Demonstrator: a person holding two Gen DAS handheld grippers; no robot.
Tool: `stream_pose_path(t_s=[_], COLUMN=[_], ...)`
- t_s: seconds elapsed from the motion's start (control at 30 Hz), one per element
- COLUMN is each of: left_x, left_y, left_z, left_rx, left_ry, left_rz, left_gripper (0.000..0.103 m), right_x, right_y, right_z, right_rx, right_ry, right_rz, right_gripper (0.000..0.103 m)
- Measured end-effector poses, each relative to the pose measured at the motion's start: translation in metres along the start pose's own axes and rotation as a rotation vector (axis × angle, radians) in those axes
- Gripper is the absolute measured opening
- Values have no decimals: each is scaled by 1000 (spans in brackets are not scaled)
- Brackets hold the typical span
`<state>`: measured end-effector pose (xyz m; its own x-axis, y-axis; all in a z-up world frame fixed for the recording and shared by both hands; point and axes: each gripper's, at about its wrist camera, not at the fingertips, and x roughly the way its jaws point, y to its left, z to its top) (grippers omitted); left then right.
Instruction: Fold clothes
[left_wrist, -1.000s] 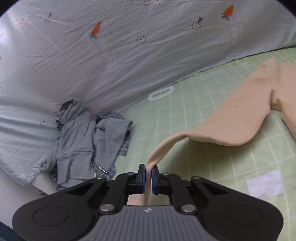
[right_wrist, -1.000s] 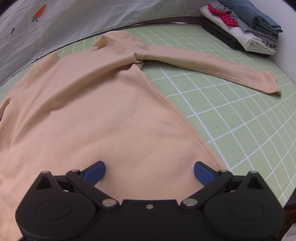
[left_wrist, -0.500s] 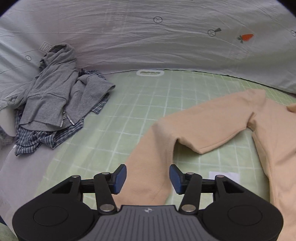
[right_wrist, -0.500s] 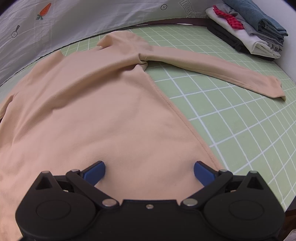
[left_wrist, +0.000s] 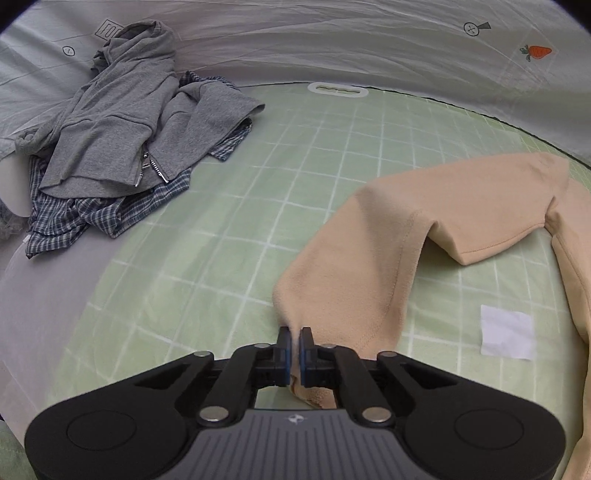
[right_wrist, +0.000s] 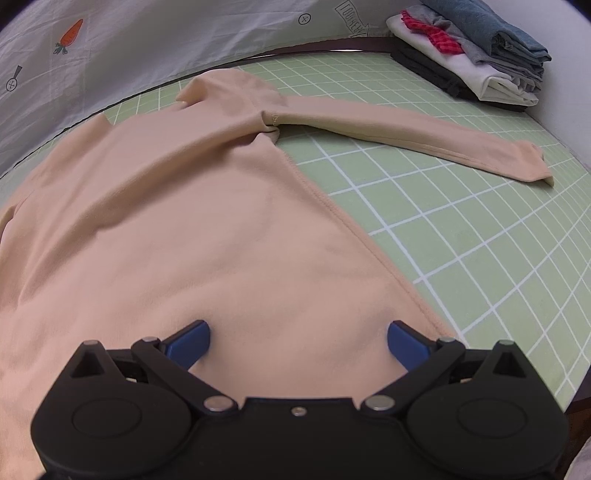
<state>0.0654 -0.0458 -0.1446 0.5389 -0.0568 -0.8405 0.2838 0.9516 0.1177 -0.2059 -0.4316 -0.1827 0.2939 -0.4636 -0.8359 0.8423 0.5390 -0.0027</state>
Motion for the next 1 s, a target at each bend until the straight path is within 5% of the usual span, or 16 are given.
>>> stream_pose_path(t_s=[0.13, 0.47, 0.73, 1.0], left_x=[4, 3, -24, -47], left_y=[25, 47, 30, -27], left_z=[-1, -9, -10, 0], left_rx=[-25, -120, -175, -178], left_ry=[13, 41, -14, -77], left_rz=[93, 129, 114, -6], left_gripper=[6, 13, 39, 53], right_x=[-1, 0, 5, 8], right_y=[1, 0, -6, -19], right_z=[-1, 3, 18, 73], right_rx=[12, 2, -105, -210], right_ry=[-4, 5, 48, -59], right_rz=[-10, -1, 67, 105], right_gripper=[103, 103, 103, 103])
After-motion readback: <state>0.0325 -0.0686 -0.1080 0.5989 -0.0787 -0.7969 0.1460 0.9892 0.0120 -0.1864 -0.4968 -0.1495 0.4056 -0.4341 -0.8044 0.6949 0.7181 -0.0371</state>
